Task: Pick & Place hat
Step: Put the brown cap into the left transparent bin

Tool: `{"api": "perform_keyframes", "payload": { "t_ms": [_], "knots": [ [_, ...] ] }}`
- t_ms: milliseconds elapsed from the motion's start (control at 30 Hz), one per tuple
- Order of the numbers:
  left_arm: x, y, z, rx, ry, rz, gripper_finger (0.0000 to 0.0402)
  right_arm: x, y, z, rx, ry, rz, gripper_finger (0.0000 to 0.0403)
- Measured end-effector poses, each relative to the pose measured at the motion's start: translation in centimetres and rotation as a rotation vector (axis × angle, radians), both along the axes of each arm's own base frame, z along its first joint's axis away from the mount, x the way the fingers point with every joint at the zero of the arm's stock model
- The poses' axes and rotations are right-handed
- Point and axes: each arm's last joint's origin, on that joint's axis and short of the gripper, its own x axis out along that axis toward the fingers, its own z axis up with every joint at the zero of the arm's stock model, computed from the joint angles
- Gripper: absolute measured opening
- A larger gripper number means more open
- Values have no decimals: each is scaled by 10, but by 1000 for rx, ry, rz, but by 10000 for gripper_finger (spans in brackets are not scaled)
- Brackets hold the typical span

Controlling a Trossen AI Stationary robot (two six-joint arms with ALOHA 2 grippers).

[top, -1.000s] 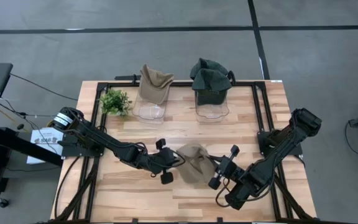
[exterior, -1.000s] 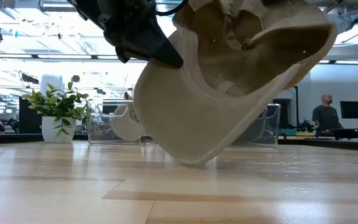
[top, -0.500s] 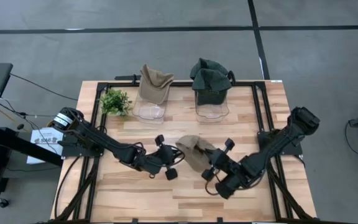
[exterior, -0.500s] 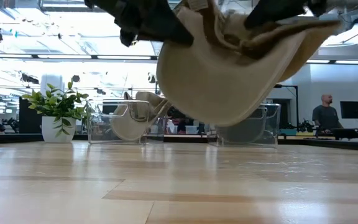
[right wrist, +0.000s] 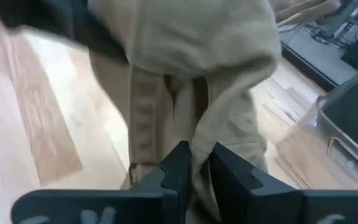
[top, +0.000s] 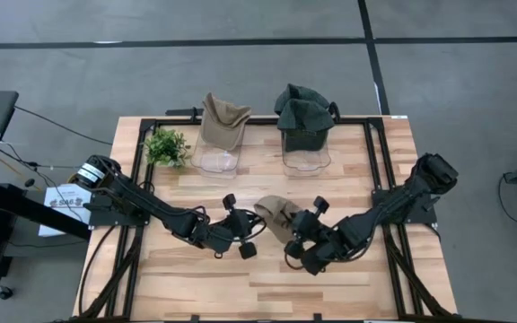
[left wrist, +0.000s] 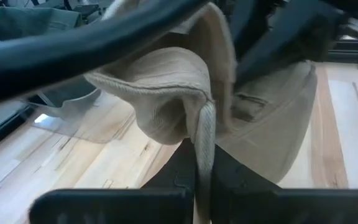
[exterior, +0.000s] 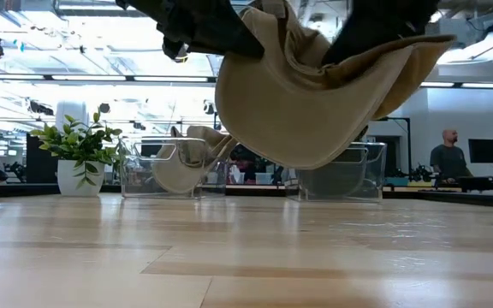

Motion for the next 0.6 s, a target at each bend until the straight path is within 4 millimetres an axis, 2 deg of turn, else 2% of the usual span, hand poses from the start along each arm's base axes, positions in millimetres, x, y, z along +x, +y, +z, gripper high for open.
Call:
{"api": "perform_keyframes", "payload": {
  "t_ms": [100, 300, 467, 600],
  "knots": [
    [-2, -6, 1, 8, -10, -20, 11, -3, -4, -10, -29, 59, -18, 52],
    [-8, -23, 7, 48, -46, -82, 11, -1, -31, -17, -79, 92, -182, 29],
    [-10, -27, 7, 45, -50, -102, 12, 0, -39, -10, -169, 12, -239, 6],
    [-10, -25, 6, 49, -34, -99, 12, 0, -34, 1, -269, -77, -256, 4]
  ]
}}
